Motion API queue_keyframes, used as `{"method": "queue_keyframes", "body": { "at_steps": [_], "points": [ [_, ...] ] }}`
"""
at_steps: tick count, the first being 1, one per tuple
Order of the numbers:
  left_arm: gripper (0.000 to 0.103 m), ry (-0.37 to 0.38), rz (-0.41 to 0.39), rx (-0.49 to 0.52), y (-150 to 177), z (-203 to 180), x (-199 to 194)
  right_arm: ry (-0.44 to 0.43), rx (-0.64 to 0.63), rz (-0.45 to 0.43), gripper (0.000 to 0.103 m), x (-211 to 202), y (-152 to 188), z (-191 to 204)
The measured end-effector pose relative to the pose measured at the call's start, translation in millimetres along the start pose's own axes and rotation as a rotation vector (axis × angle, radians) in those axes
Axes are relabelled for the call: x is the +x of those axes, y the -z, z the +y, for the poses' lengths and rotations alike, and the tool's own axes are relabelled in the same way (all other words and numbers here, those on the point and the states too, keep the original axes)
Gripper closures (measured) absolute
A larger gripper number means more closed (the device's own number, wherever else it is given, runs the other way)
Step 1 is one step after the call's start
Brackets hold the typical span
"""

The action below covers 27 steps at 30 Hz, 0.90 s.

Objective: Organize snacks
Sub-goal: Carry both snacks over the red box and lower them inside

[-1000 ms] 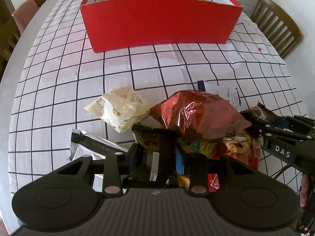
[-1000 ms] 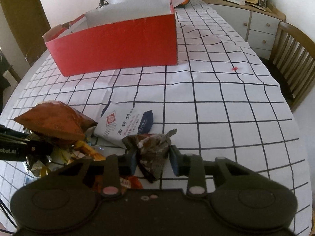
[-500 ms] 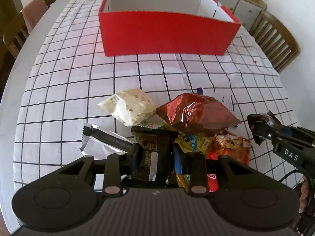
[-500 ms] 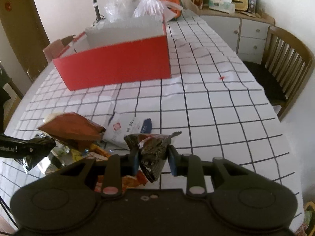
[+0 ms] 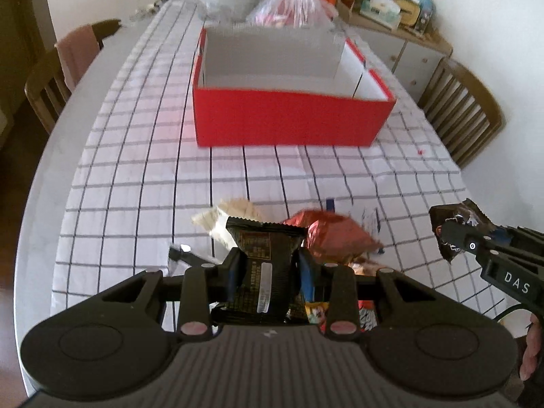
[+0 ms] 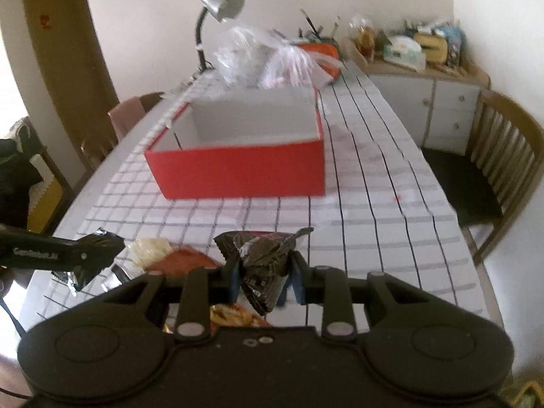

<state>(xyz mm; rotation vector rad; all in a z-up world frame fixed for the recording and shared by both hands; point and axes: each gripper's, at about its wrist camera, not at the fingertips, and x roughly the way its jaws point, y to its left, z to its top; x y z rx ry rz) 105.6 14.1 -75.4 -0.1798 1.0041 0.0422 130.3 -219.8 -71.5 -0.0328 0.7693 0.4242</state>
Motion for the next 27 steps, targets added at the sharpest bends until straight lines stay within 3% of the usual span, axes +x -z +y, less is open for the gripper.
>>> {"method": "queue_keyframes", "body": {
  "at_steps": [12, 27],
  "points": [
    [0.069, 0.012, -0.144, 0.012, -49.8, -12.1, -31.3, -0.029, -0.089, -0.099, 0.076, 0.6, -63.6, 9.9],
    [0.069, -0.056, -0.252, 0.021, -147.7, -21.8, -20.5, -0.03, -0.156, -0.15, 0.076, 50.1, -158.1, -7.1]
  ]
}}
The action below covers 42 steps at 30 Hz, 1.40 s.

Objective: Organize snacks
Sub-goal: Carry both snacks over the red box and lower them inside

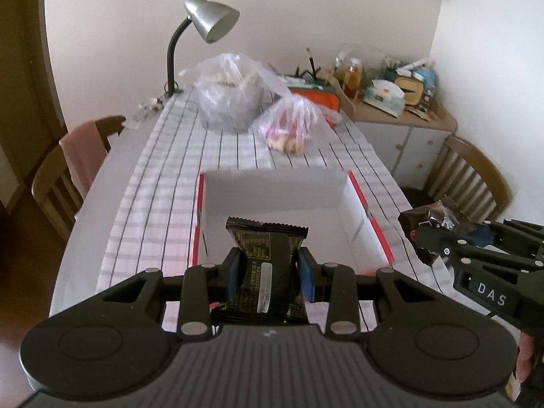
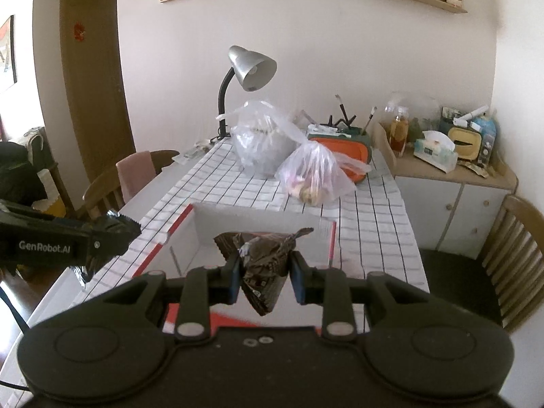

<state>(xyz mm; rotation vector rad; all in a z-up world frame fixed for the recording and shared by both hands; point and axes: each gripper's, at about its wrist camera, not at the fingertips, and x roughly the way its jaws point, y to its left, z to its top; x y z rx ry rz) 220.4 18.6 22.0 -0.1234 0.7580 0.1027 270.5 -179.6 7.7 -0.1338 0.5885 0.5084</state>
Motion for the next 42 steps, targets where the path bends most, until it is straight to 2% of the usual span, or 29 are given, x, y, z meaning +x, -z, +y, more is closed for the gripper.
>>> {"method": "queue_keyframes", "body": {
  "at_steps": [3, 9, 20, 29, 36, 42],
  "points": [
    [0.069, -0.011, -0.003, 0.002, -17.4, -2.3, 16.2, -0.007, -0.02, 0.03, 0.076, 24.1, -5.3, -4.8],
    [0.069, -0.03, 0.044, 0.005, -36.6, -2.6, 63.3, -0.011, -0.064, 0.143, 0.076, 84.9, 2.1, -11.7],
    [0.069, -0.084, 0.201, -0.007, -34.3, 7.9, 156.7, -0.041, -0.082, 0.304, 0.076, 162.2, 31.8, -7.1],
    [0.069, -0.108, 0.327, 0.01, -16.8, 11.8, 206.2, -0.066, -0.114, 0.388, 0.076, 187.5, 53.0, 1.7],
    [0.068, -0.094, 0.409, 0.035, 0.5, 5.0, 229.5, -0.076, -0.111, 0.419, 0.074, 196.8, 56.7, 1.7],
    [0.068, -0.087, 0.436, 0.051, 10.2, 1.0, 236.5, -0.068, -0.11, 0.422, 0.073, 197.7, 57.7, 0.8]
  ]
}}
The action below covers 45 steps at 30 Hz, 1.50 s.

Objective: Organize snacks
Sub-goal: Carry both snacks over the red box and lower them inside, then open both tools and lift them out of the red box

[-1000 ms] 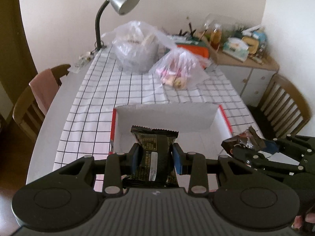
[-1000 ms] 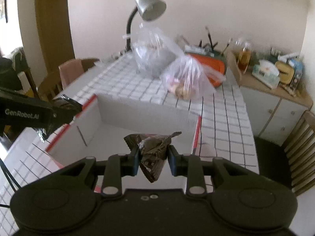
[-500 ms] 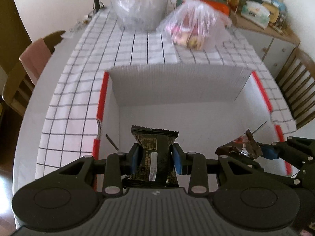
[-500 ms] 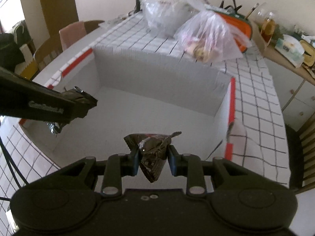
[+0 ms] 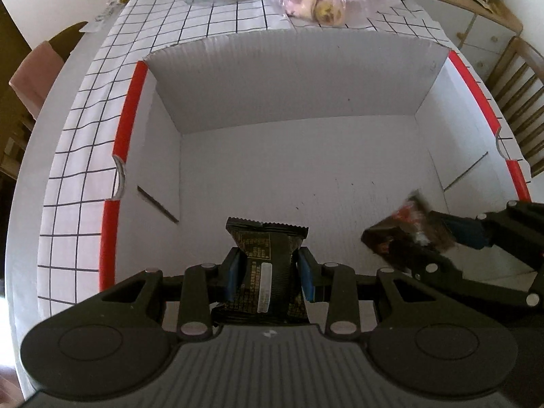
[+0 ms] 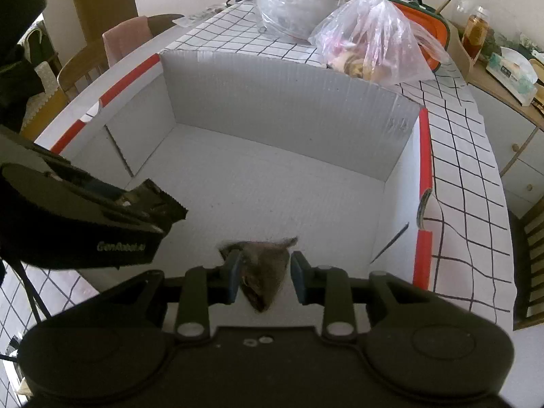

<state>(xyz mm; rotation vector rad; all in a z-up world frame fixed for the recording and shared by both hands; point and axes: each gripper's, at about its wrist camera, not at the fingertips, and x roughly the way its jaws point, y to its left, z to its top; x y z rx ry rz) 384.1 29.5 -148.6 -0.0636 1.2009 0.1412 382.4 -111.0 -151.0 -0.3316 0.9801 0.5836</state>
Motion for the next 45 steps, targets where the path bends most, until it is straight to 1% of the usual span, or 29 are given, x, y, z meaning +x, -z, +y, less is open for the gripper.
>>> {"method": "queue_keyframes", "body": {
  "at_steps": [3, 8, 15, 19, 22, 24, 25, 26, 28, 29, 33, 38, 41, 45],
  "points": [
    [0.067, 0.006, -0.002, 0.002, 0.3, 0.6, -1.0, 0.006, 0.01, -0.004, 0.07, -2.1, 0.1, -1.4],
    [0.058, 0.025, -0.04, -0.011, 2.4, 3.1, -15.4, -0.002, 0.032, -0.029, 0.062, -17.8, 2.4, -5.5],
    [0.055, 0.05, -0.12, -0.029, 11.1, 11.5, -49.6, -0.017, 0.079, -0.098, 0.05, -59.1, 6.5, -8.8],
    [0.054, 0.044, -0.172, -0.032, 18.2, 12.5, -71.5, -0.019, 0.092, -0.138, 0.04, -83.4, 10.5, -4.9],
    [0.053, 0.048, -0.207, -0.032, 25.0, 13.6, -89.7, -0.022, 0.092, -0.169, 0.037, -101.9, 14.0, 0.8],
    [0.053, 0.053, -0.232, -0.027, 30.7, 14.3, -102.2, -0.027, 0.093, -0.185, 0.035, -112.8, 17.0, 4.6],
    [0.052, 0.051, -0.244, -0.024, 33.8, 14.6, -108.3, -0.027, 0.094, -0.191, 0.031, -117.6, 18.2, 6.8],
    [0.051, 0.052, -0.254, -0.021, 37.2, 14.6, -113.2, -0.028, 0.094, -0.199, 0.029, -122.7, 20.1, 9.1],
    [0.044, 0.056, -0.277, -0.021, 45.0, 15.2, -123.3, -0.026, 0.094, -0.216, 0.027, -133.0, 24.7, 13.7],
    [0.043, 0.061, -0.289, -0.018, 49.2, 15.7, -129.2, -0.026, 0.095, -0.224, 0.024, -138.4, 26.9, 15.8],
    [0.043, 0.071, -0.315, -0.011, 63.0, 16.3, -146.7, -0.027, 0.109, -0.256, 0.02, -159.2, 35.7, 24.2],
    [0.042, 0.086, -0.346, -0.001, 82.1, 17.3, -166.9, -0.041, 0.126, -0.3, 0.009, -183.8, 50.2, 34.3],
    [0.038, 0.098, -0.366, 0.006, 96.1, 18.0, -178.8, -0.047, 0.135, -0.32, 0.006, -195.4, 58.5, 39.8],
    [0.037, 0.115, -0.381, 0.008, 112.5, 20.1, -191.9, -0.048, 0.143, -0.341, 0.002, -207.2, 69.8, 47.3]
  ]
}}
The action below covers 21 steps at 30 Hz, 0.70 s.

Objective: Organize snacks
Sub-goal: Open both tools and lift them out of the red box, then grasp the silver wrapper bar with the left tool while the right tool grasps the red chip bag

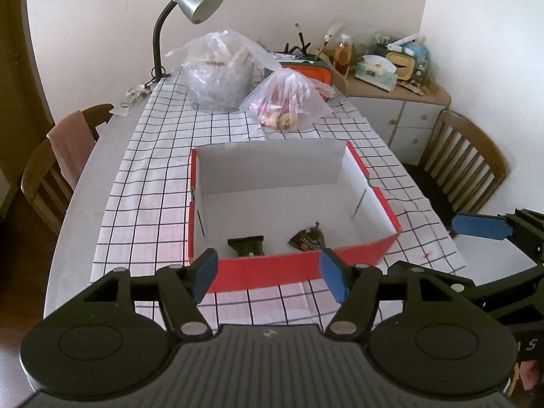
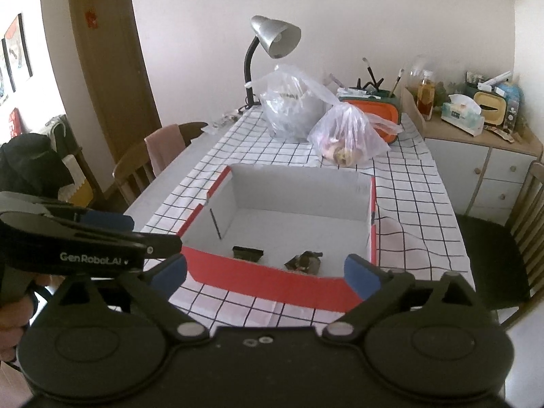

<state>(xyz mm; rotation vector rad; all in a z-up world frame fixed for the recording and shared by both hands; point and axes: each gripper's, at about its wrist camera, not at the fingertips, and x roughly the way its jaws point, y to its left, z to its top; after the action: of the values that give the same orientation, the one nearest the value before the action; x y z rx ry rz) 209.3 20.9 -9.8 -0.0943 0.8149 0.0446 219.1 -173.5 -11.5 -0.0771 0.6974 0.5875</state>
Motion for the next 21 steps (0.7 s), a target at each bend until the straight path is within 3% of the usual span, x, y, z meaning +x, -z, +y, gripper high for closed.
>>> {"method": "queue_keyframes", "body": {
  "at_steps": [14, 17, 21],
  "points": [
    [0.031, 0.008, -0.041, 0.013, 43.1, 4.5, -47.5, -0.016, 0.01, -0.016, 0.0, -32.1, 41.6, 19.9],
    [0.024, 0.013, -0.037, -0.002, 53.8, 9.7, -51.8, -0.018, 0.018, -0.008, 0.0, -33.7, 52.1, 21.4],
    [0.023, 0.014, -0.002, -0.035, 67.8, 19.7, -46.8, -0.013, 0.027, 0.025, 0.0, -30.5, 73.5, 21.4]
  ]
}}
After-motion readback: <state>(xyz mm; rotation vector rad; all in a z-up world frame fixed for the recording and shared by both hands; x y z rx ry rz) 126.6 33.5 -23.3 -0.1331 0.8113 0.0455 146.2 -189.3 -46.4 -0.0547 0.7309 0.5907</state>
